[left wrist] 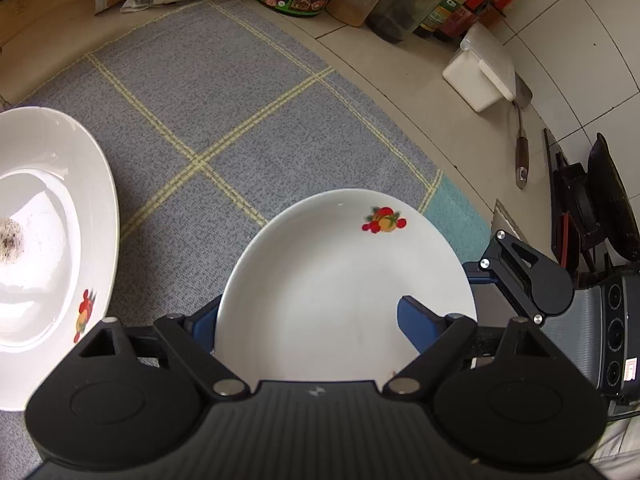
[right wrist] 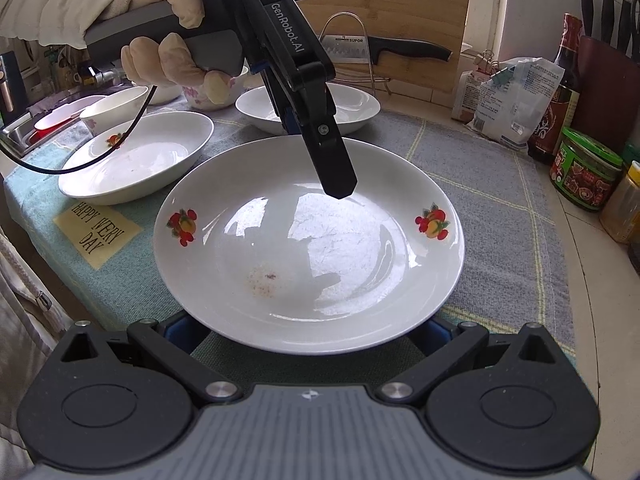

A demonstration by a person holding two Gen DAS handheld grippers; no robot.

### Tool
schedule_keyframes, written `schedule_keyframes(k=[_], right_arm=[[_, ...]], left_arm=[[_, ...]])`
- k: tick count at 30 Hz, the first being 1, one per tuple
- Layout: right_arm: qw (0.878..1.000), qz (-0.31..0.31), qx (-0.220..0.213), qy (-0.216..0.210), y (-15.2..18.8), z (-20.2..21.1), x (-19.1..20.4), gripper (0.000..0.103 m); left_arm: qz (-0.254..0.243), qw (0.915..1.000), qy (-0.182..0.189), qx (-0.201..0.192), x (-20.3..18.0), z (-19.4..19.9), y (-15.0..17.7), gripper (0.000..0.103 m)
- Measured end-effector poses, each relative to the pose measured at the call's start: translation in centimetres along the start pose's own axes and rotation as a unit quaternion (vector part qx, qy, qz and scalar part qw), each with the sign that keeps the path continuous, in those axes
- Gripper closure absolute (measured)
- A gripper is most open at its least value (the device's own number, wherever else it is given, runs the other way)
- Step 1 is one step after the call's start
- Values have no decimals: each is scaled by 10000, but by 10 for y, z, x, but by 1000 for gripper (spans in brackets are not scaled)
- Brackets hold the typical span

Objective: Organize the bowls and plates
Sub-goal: 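Lift the gripped plate by its rim with the left gripper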

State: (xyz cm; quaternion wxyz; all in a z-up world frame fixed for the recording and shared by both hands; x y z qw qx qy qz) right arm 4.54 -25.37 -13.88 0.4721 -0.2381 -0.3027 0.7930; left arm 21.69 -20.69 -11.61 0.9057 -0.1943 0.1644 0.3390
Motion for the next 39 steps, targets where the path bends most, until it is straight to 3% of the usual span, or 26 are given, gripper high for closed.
schedule_keyframes(k=[39], right_arm=[[9995, -29, 104, 303, -19, -23, -116, 0]], left_arm=[[-309, 9991, 6, -298, 5, -35, -124, 15]])
Point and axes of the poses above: each gripper's, at about its wrist camera, not at the fingertips, and z roughly against the way its jaws point, x to its left, y to its underside, the point moved 6 cm from there along -z, roughly the way its jaws point, and after that the axes turned 6 degrees about z, right-handed, at the moved point
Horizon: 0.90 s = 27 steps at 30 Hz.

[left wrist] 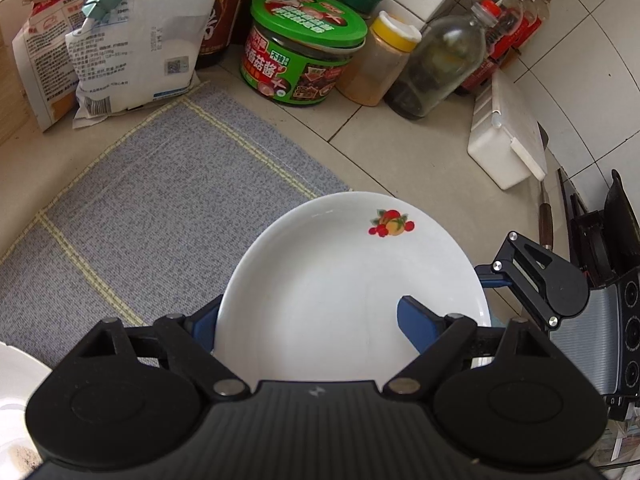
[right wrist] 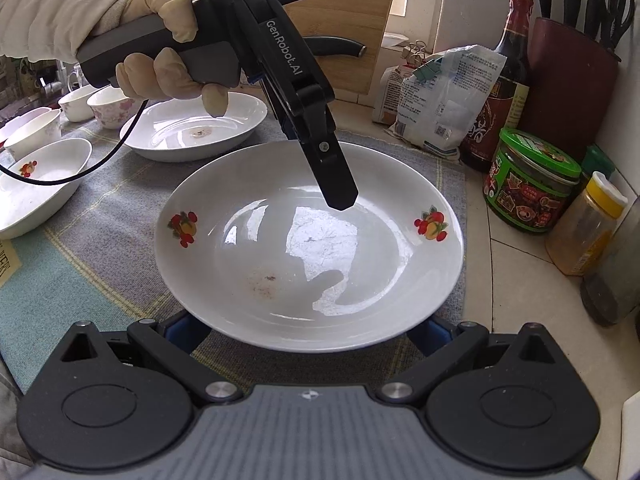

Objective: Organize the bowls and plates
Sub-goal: 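Lift the gripped plate by its rim with the left gripper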

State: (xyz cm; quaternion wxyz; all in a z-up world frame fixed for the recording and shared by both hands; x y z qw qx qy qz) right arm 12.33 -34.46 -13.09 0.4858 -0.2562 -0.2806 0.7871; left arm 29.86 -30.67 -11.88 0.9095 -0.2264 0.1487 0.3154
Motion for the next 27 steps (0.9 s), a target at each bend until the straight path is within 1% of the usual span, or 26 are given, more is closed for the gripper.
schedule_keyframes(k=[11, 27], right_arm=[[10000, -61, 60, 26, -1, -12, -15, 0], [9997, -188, 143, 1, 4, -19, -21, 0]], left_arm=[[-18, 10000, -4, -23, 6, -10, -14, 15], [-28, 10000, -30, -52, 8, -19, -18, 15]])
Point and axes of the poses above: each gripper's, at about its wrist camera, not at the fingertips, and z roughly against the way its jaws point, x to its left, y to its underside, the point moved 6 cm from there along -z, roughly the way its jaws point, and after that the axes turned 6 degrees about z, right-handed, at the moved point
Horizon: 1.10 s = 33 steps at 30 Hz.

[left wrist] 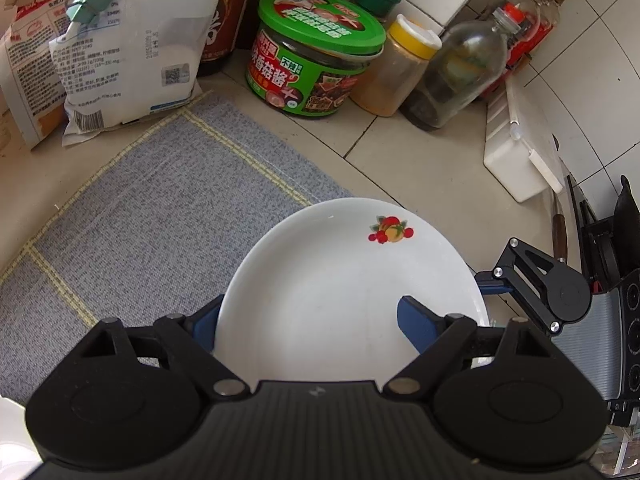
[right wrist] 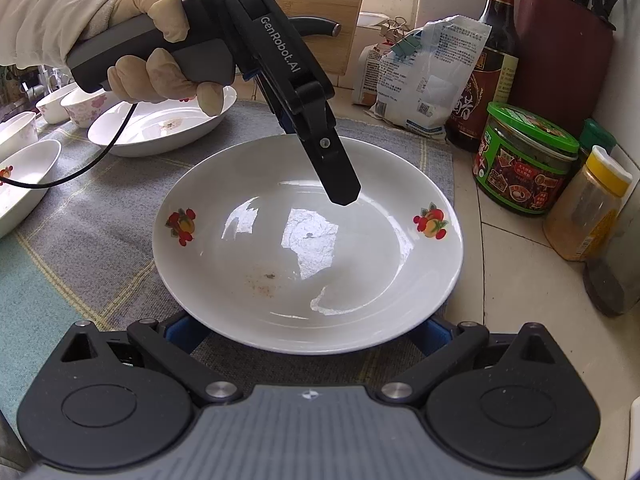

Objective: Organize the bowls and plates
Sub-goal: 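Lift the gripped plate by its rim with the left gripper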

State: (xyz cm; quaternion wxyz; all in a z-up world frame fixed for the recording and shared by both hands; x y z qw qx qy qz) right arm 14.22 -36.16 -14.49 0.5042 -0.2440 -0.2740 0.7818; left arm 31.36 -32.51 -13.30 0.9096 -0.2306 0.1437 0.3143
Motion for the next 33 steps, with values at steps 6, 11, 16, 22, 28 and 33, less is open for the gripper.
schedule_keyframes(k=[6, 11, 16, 22, 28, 33], right_arm=[[10000, 1, 1, 34, 1, 0, -1, 0], [10000, 35, 27, 80, 2, 2, 0, 0], [9999, 66, 20, 158, 3, 7, 0, 0], [9998, -13, -19, 216, 4, 16, 1, 0], [9994, -101, -63, 336, 3, 27, 6, 0], [9989, -170, -179, 388, 2, 40, 12, 0]], left_arm=[[7, 10000, -4, -12, 0, 1, 0, 15], [-4, 10000, -55, -53, 0, 4, 2, 14], [-4, 9997, -184, -158, 0, 14, 5, 14], [-53, 9986, -312, -427, -5, 34, 11, 14], [-287, 9955, -469, -769, -22, 57, 23, 13], [-363, 9910, -628, -1128, -36, 80, 40, 13]])
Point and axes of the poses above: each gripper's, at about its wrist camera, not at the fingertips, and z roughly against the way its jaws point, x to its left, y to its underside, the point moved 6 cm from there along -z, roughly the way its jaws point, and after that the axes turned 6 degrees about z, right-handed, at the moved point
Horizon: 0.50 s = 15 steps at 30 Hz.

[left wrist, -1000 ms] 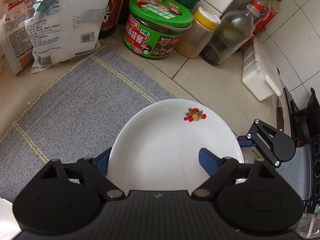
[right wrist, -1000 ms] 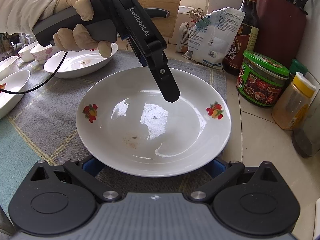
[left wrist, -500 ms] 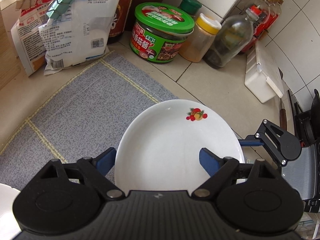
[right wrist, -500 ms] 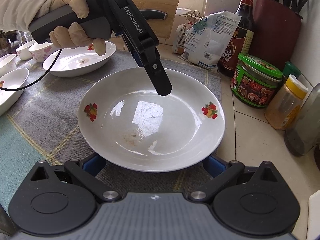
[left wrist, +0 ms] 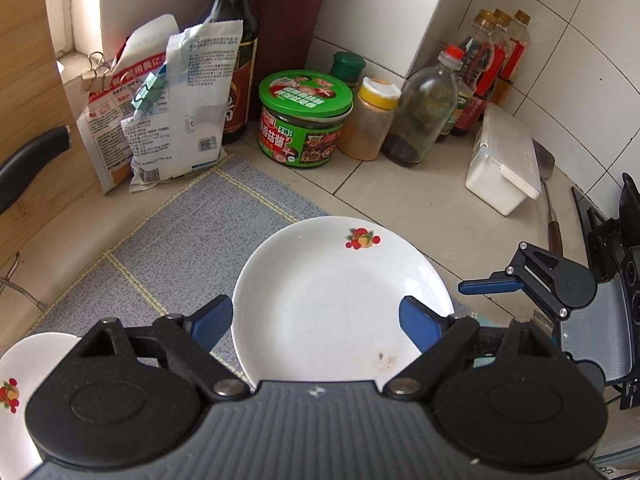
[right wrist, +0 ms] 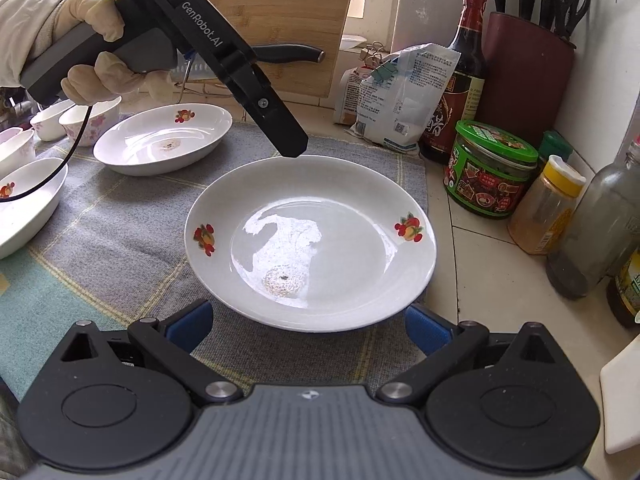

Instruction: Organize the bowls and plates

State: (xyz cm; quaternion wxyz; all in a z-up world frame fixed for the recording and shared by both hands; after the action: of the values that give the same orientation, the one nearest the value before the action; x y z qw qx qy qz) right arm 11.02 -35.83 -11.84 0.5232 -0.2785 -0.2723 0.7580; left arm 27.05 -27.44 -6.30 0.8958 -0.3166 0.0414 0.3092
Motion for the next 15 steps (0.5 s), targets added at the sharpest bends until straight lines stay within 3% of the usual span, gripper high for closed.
schedule_keyframes(k=[7, 15], right_arm=[[9999, 2, -153, 78, 1, 18, 16, 0], [9975, -512, -367, 326, 9, 39, 26, 0]], left_arm=[[-71, 9976, -250, -644, -25, 44, 26, 12], [185, 9892, -616, -1317, -42, 78, 71, 10]])
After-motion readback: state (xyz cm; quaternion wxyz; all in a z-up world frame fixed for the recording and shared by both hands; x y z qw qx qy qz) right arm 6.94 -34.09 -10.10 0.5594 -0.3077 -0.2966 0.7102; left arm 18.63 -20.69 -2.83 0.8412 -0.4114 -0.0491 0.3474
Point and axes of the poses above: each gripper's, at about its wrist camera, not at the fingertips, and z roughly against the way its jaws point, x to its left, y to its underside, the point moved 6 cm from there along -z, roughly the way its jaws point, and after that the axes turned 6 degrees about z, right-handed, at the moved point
